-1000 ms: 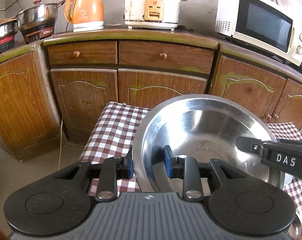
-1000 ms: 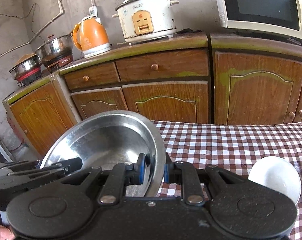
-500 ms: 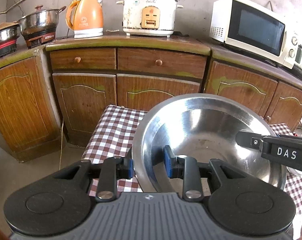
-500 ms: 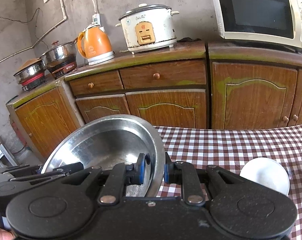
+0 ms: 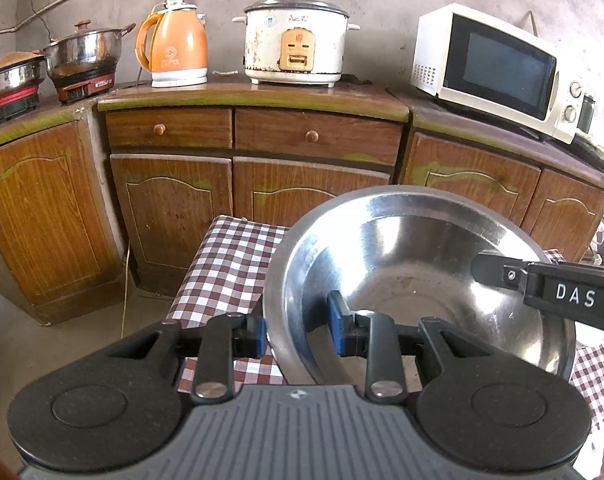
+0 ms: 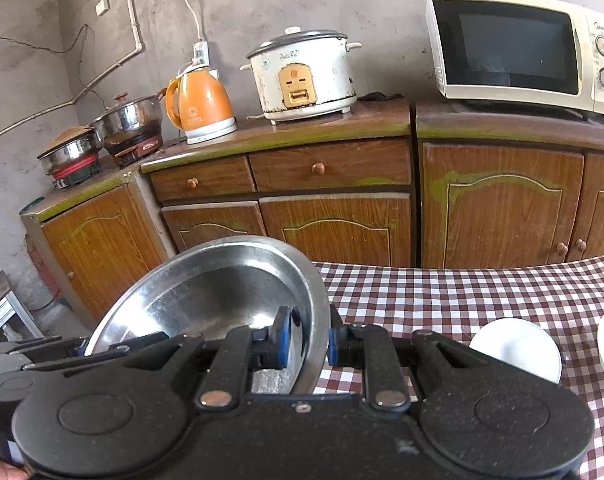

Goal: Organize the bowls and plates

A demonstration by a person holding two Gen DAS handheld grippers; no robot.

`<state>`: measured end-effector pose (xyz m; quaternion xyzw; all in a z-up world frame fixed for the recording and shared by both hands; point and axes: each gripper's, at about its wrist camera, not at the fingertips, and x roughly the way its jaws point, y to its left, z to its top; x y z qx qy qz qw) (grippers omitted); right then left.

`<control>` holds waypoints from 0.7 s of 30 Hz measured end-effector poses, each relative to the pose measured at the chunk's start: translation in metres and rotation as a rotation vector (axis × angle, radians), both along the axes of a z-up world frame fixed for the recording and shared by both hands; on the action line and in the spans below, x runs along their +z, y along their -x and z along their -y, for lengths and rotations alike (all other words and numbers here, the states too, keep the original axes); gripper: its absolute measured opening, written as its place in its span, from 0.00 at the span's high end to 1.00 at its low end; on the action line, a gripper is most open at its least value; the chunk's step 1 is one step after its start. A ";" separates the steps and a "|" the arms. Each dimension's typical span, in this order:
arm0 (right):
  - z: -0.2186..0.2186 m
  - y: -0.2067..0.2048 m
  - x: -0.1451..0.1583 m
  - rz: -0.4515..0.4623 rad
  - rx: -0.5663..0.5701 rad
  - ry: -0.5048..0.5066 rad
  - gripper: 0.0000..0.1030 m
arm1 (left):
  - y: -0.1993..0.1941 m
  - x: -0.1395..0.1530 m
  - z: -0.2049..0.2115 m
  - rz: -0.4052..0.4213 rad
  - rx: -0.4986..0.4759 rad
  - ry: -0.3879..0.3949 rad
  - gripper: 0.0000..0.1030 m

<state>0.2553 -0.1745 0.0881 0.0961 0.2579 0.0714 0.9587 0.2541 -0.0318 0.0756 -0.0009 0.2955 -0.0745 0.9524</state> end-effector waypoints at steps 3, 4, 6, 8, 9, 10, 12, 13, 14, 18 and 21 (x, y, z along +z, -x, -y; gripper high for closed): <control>-0.001 0.008 0.004 0.006 0.001 0.002 0.78 | 0.006 0.004 0.000 0.006 0.002 -0.002 0.70; -0.001 0.009 0.005 0.008 0.002 0.002 0.78 | 0.008 0.005 0.000 0.008 0.003 -0.003 0.70; -0.002 0.013 0.007 0.010 0.002 0.005 0.78 | 0.011 0.006 0.000 0.011 0.002 -0.007 0.70; -0.004 0.018 0.008 0.012 0.004 0.008 0.78 | 0.015 0.007 -0.001 0.013 0.002 -0.008 0.70; -0.004 0.020 0.008 0.013 0.005 0.010 0.78 | 0.016 0.007 -0.001 0.013 0.001 -0.007 0.70; -0.004 0.021 0.009 0.013 0.006 0.011 0.78 | 0.018 0.006 -0.001 0.013 0.001 -0.006 0.70; -0.005 0.024 0.010 0.014 0.007 0.013 0.78 | 0.021 0.006 -0.002 0.011 0.001 -0.001 0.70; -0.005 0.026 0.011 0.015 0.007 0.015 0.78 | 0.023 0.006 -0.002 0.010 0.001 0.002 0.70; -0.006 0.028 0.011 0.016 0.007 0.017 0.78 | 0.025 0.006 -0.002 0.010 0.001 0.003 0.70; -0.006 0.033 0.013 0.018 0.008 0.019 0.78 | 0.032 0.005 -0.001 0.009 0.001 0.005 0.69; -0.007 0.039 0.014 0.020 0.009 0.022 0.78 | 0.037 0.006 -0.001 0.009 0.000 0.005 0.69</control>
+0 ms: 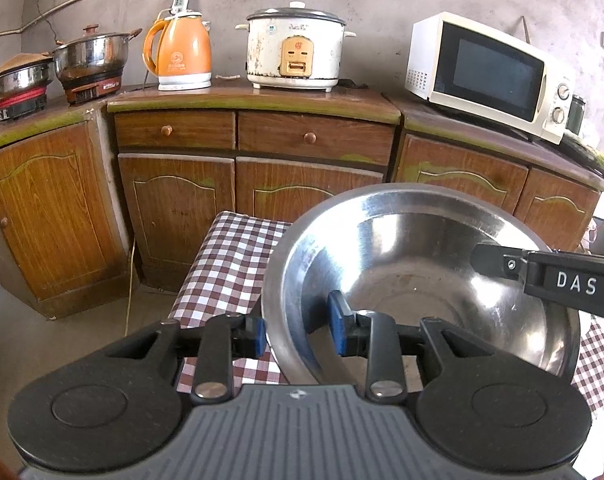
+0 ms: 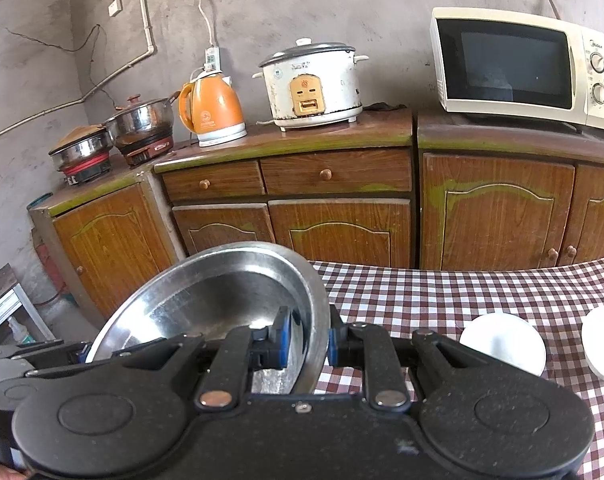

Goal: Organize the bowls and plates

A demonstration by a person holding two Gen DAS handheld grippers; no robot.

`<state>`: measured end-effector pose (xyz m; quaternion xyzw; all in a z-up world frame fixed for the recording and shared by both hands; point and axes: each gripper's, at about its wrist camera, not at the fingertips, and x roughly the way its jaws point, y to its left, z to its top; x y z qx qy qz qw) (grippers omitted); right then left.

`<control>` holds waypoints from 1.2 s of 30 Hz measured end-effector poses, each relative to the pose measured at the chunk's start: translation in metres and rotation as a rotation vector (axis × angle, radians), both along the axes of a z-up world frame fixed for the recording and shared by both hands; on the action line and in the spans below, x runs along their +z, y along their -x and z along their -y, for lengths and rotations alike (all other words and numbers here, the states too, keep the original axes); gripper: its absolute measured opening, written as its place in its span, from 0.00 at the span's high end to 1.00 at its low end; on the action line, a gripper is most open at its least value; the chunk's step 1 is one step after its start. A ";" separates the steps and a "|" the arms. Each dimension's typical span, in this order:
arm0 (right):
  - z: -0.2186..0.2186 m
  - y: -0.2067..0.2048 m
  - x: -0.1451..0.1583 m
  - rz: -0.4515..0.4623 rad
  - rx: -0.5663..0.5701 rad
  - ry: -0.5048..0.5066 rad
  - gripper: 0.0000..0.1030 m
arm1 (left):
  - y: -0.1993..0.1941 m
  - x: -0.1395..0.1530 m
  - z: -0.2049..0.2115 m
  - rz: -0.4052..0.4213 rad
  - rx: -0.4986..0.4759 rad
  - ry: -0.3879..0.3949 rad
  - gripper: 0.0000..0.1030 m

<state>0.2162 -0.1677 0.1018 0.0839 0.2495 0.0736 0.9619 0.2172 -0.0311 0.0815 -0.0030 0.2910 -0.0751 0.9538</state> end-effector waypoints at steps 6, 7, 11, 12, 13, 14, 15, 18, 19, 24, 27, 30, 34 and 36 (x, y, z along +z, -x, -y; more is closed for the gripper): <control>-0.002 0.010 0.003 0.004 0.002 -0.003 0.78 | 0.009 0.002 -0.001 0.003 0.004 0.006 0.69; -0.002 0.012 0.003 0.004 0.002 -0.004 0.78 | 0.011 0.003 -0.001 0.002 0.002 0.007 0.69; -0.001 0.021 0.002 0.004 0.004 -0.001 0.78 | 0.017 0.002 0.000 0.000 0.002 0.005 0.69; -0.001 0.023 0.002 0.004 0.004 0.000 0.78 | 0.018 0.003 0.000 0.000 0.003 0.004 0.69; -0.002 0.025 0.002 0.004 0.004 0.000 0.78 | 0.020 0.003 0.001 0.001 0.003 0.004 0.69; -0.001 0.027 0.003 0.005 0.004 -0.001 0.78 | 0.022 0.003 0.001 0.002 0.003 0.002 0.69; -0.001 0.029 0.003 0.004 0.004 -0.001 0.78 | 0.024 0.003 0.001 0.003 0.004 0.002 0.69; -0.002 0.032 0.003 0.007 0.005 0.000 0.78 | 0.027 0.004 0.001 0.004 0.006 0.005 0.69; -0.002 0.035 0.003 0.007 0.006 -0.001 0.78 | 0.029 0.004 0.001 0.005 0.008 0.005 0.69; -0.003 0.046 0.004 0.010 0.012 -0.003 0.78 | 0.035 0.005 -0.001 0.010 0.009 0.004 0.69; -0.004 0.050 0.004 0.010 0.012 -0.004 0.78 | 0.039 0.005 -0.001 0.012 0.010 0.001 0.69; -0.004 0.052 0.004 0.009 0.014 -0.006 0.78 | 0.043 0.004 -0.001 0.013 0.012 0.000 0.69; -0.005 0.059 0.003 0.009 0.018 -0.007 0.78 | 0.048 0.003 -0.002 0.013 0.012 0.002 0.69; -0.004 0.062 0.002 0.008 0.020 -0.010 0.78 | 0.050 0.003 -0.003 0.011 0.013 0.004 0.69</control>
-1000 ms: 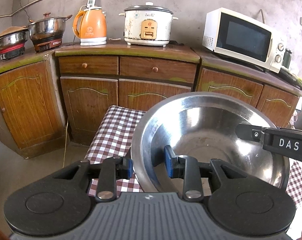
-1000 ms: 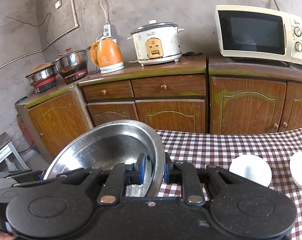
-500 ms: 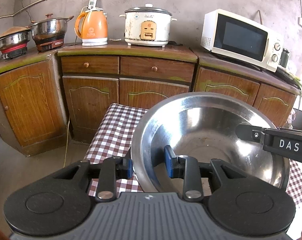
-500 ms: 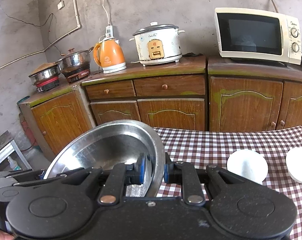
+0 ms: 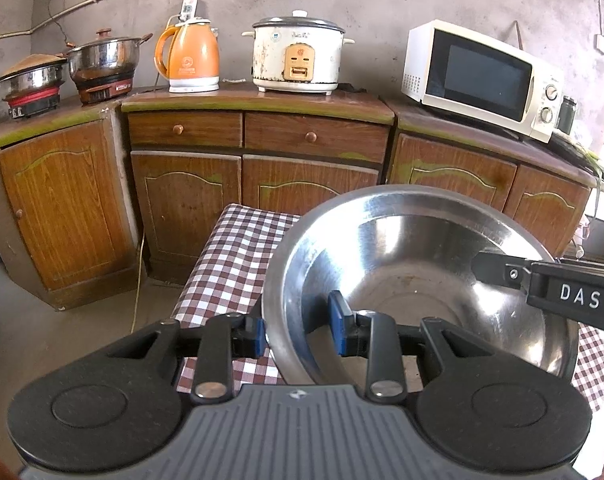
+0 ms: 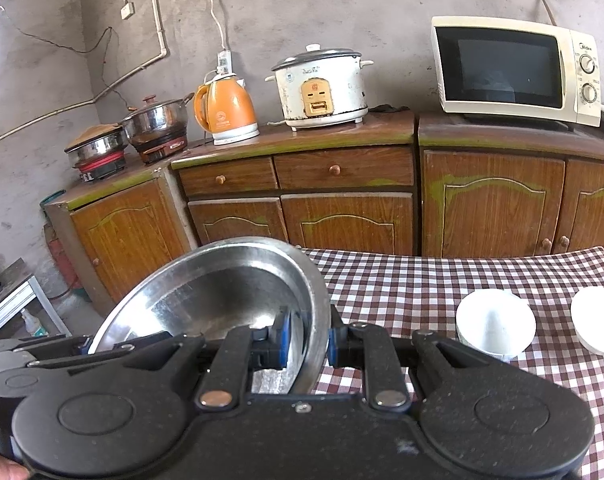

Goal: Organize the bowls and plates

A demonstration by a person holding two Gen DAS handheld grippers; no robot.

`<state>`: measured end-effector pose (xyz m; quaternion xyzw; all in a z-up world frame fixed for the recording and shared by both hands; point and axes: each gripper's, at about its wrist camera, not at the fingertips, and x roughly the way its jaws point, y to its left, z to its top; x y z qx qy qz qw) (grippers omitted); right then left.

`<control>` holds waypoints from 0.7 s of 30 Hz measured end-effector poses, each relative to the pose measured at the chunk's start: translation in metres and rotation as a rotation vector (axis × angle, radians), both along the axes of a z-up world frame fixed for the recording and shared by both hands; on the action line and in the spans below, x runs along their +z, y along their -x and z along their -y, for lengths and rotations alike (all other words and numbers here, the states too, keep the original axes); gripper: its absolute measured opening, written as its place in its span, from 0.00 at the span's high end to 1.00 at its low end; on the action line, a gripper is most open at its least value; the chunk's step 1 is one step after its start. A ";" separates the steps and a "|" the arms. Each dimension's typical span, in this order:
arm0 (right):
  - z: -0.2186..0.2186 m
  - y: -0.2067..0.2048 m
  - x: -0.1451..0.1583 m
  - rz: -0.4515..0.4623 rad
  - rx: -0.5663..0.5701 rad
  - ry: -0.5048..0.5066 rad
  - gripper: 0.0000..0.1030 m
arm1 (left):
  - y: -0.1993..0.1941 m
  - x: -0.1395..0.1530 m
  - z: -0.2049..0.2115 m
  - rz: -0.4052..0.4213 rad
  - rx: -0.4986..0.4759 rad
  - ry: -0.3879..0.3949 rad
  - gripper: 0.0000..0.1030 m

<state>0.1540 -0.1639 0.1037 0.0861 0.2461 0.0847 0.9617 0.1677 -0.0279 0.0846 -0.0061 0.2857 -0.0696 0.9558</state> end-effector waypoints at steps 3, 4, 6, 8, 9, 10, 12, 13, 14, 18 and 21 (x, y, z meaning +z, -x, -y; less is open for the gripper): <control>-0.001 0.005 -0.002 0.001 0.003 0.002 0.78 | 0.004 -0.001 -0.001 -0.001 -0.002 -0.002 0.69; -0.001 0.006 -0.003 0.001 0.005 0.000 0.78 | 0.005 -0.002 -0.002 0.000 0.000 -0.003 0.69; -0.001 0.008 -0.004 -0.001 0.008 -0.002 0.78 | 0.007 -0.002 -0.002 -0.002 0.003 -0.002 0.69; -0.002 0.010 -0.006 -0.002 0.012 -0.004 0.78 | 0.009 -0.003 -0.004 0.000 0.007 -0.004 0.69; -0.003 0.011 -0.007 -0.003 0.014 -0.003 0.78 | 0.010 -0.003 -0.004 0.000 0.009 -0.006 0.69; -0.004 0.012 -0.008 -0.003 0.015 -0.002 0.78 | 0.011 -0.003 -0.005 0.000 0.009 -0.007 0.69; -0.004 0.015 -0.009 -0.005 0.017 -0.011 0.78 | 0.013 -0.004 -0.004 0.000 0.010 -0.010 0.69; -0.004 0.015 -0.009 -0.005 0.017 -0.010 0.78 | 0.015 -0.005 -0.004 0.001 0.010 -0.012 0.69; -0.004 0.016 -0.010 -0.005 0.016 -0.009 0.78 | 0.015 -0.005 -0.004 0.000 0.011 -0.013 0.69; -0.005 0.019 -0.013 -0.009 0.023 -0.013 0.78 | 0.018 -0.008 -0.006 -0.011 0.014 -0.002 0.69; -0.006 0.022 -0.017 -0.011 0.027 -0.009 0.78 | 0.020 -0.010 -0.007 -0.010 0.016 -0.005 0.69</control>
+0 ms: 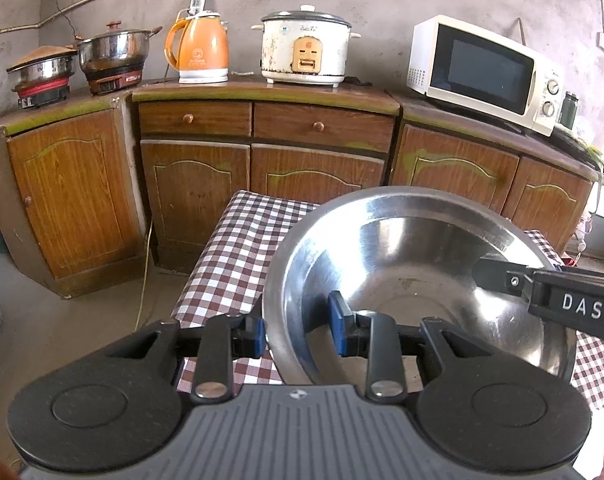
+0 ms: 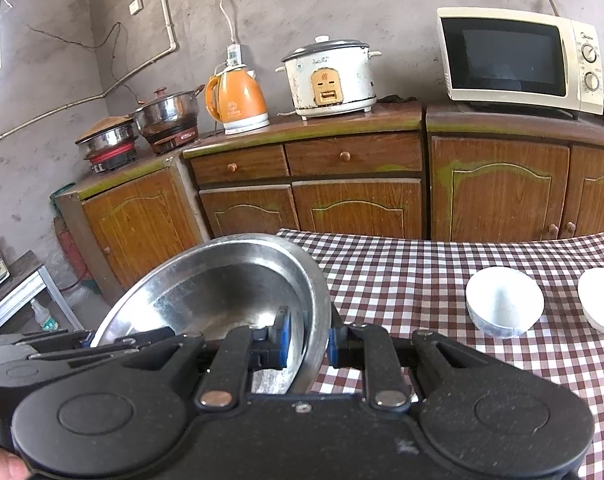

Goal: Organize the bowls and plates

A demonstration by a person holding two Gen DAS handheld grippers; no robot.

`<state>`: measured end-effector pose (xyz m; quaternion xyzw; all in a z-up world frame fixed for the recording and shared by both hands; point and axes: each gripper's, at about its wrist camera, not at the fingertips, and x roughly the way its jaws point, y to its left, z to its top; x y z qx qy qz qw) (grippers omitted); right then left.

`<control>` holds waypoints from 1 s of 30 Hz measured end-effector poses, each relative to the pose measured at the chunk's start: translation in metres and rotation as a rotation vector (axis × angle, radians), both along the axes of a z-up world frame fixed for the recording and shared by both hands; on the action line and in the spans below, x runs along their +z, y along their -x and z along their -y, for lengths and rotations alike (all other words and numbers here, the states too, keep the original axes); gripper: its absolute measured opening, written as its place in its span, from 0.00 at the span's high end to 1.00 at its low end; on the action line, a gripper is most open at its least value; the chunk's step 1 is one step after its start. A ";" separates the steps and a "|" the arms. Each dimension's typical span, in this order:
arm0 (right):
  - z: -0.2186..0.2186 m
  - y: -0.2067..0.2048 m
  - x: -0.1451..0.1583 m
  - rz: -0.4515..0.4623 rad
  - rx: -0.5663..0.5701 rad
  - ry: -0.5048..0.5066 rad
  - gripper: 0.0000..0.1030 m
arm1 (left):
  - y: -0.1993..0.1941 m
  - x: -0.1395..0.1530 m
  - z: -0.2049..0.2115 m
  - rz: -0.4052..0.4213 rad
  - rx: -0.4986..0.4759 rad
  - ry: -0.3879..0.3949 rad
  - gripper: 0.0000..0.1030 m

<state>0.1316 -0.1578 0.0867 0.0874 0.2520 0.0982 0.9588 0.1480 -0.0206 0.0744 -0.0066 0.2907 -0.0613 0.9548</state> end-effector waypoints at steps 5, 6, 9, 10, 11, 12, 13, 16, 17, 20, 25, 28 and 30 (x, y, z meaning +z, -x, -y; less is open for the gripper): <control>0.000 0.004 -0.005 -0.005 0.003 -0.007 0.78 | 0.004 -0.002 0.000 0.003 0.002 -0.012 0.69; 0.000 0.004 -0.006 -0.004 0.003 -0.006 0.78 | 0.006 -0.003 0.000 0.003 0.000 -0.016 0.69; 0.000 0.005 -0.007 -0.006 0.003 -0.005 0.78 | 0.009 -0.005 0.000 0.005 -0.001 -0.024 0.69; 0.000 0.005 -0.008 -0.006 0.002 -0.008 0.78 | 0.009 -0.006 0.000 0.004 -0.001 -0.021 0.69; 0.000 0.006 -0.008 -0.007 0.003 -0.007 0.78 | 0.010 -0.007 0.000 0.002 0.000 -0.019 0.69; 0.000 0.007 -0.009 -0.007 0.004 -0.006 0.78 | 0.011 -0.007 0.000 0.001 0.000 -0.017 0.69; 0.000 0.008 -0.009 -0.006 0.004 -0.006 0.78 | 0.012 -0.008 0.000 0.001 0.000 -0.016 0.69; 0.000 0.009 -0.010 -0.008 0.004 -0.007 0.78 | 0.013 -0.008 0.001 0.004 -0.003 -0.024 0.69; 0.001 0.009 -0.010 -0.009 0.004 -0.009 0.78 | 0.014 -0.008 0.001 0.004 -0.003 -0.026 0.69; 0.001 0.013 -0.012 -0.012 0.005 -0.012 0.78 | 0.015 -0.011 0.001 0.000 -0.002 -0.024 0.69; 0.002 0.017 -0.017 -0.018 0.003 -0.013 0.78 | 0.020 -0.015 0.000 -0.003 -0.004 -0.032 0.69; 0.002 0.019 -0.018 -0.018 0.004 -0.013 0.78 | 0.023 -0.019 -0.001 -0.013 -0.004 -0.021 0.69; 0.002 0.020 -0.019 -0.020 0.006 -0.014 0.78 | 0.024 -0.021 -0.002 -0.014 -0.006 -0.019 0.69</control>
